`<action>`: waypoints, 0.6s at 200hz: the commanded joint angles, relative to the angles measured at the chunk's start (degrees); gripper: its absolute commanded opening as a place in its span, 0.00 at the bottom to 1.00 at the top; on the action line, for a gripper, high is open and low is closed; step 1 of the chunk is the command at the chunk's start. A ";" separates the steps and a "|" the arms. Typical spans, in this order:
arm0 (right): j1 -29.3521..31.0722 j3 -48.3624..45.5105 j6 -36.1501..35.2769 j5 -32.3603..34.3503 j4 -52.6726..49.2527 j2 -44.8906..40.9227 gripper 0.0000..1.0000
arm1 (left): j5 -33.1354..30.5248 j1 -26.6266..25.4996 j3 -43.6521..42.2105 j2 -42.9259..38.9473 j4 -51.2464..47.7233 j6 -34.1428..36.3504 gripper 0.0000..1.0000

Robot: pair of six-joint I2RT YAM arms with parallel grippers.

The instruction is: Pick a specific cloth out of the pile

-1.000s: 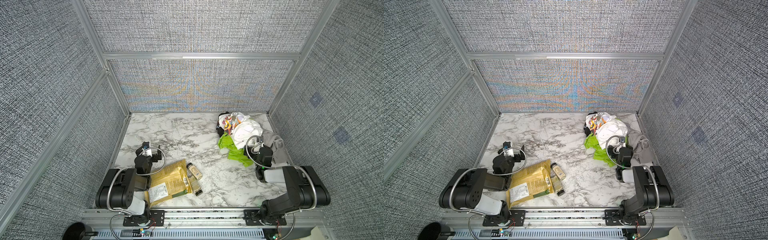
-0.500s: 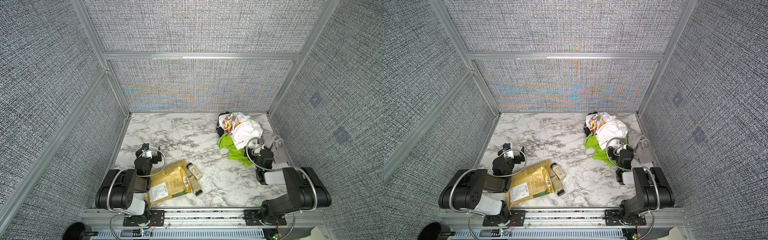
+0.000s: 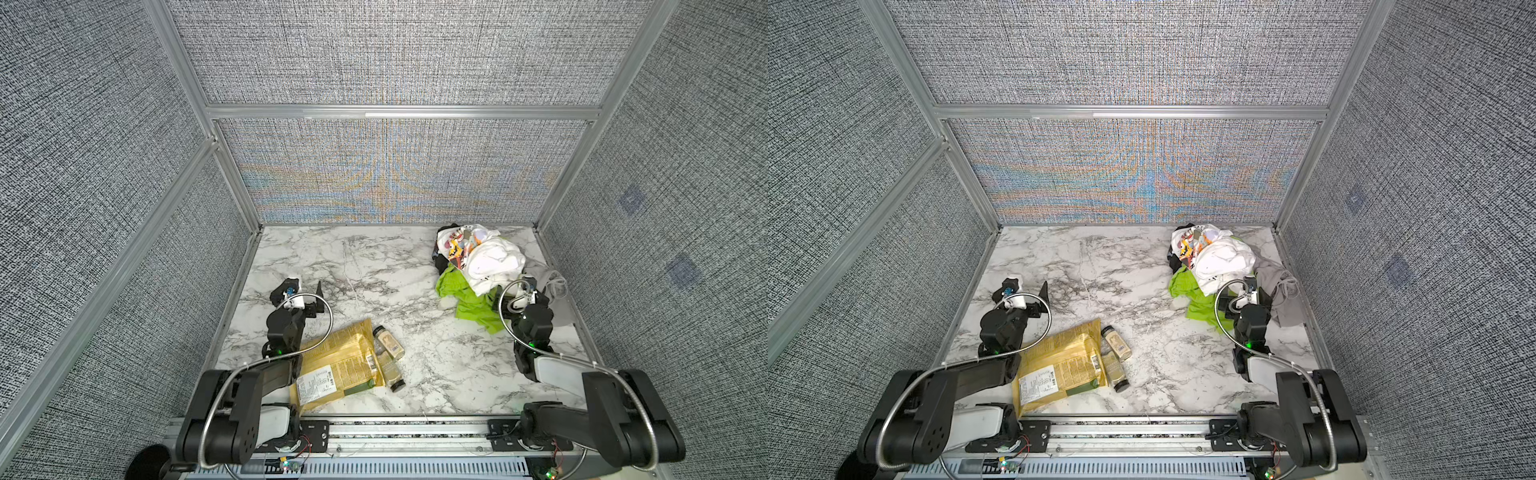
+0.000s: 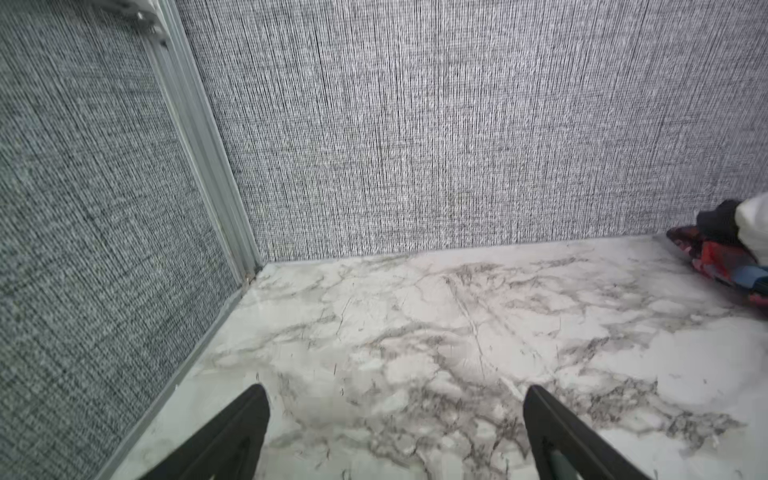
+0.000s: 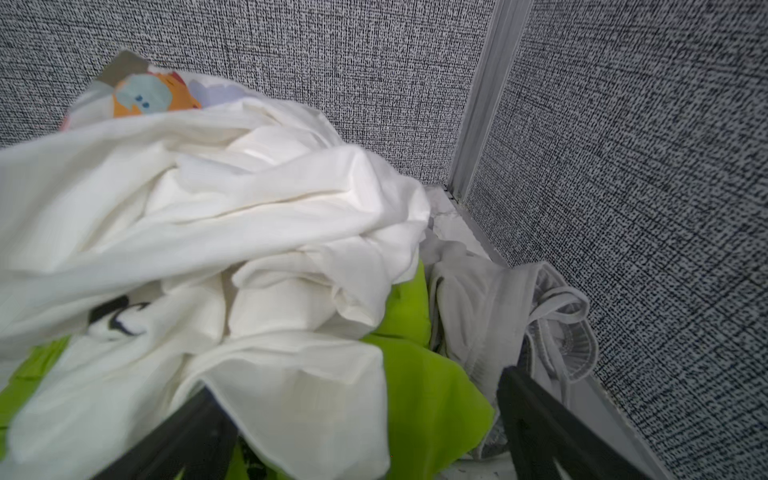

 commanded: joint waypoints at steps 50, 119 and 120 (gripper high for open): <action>10.67 13.06 6.84 10.66 -29.43 -11.69 0.99 | 1.08 -4.81 21.89 -2.02 -31.11 -11.11 0.99; 14.66 25.96 19.42 13.24 -46.17 -9.92 0.99 | 16.71 -8.67 46.31 6.62 -51.84 -18.58 0.99; 14.70 26.12 19.56 13.37 -46.45 -9.89 0.99 | 17.11 -8.73 46.60 6.80 -52.08 -18.67 0.99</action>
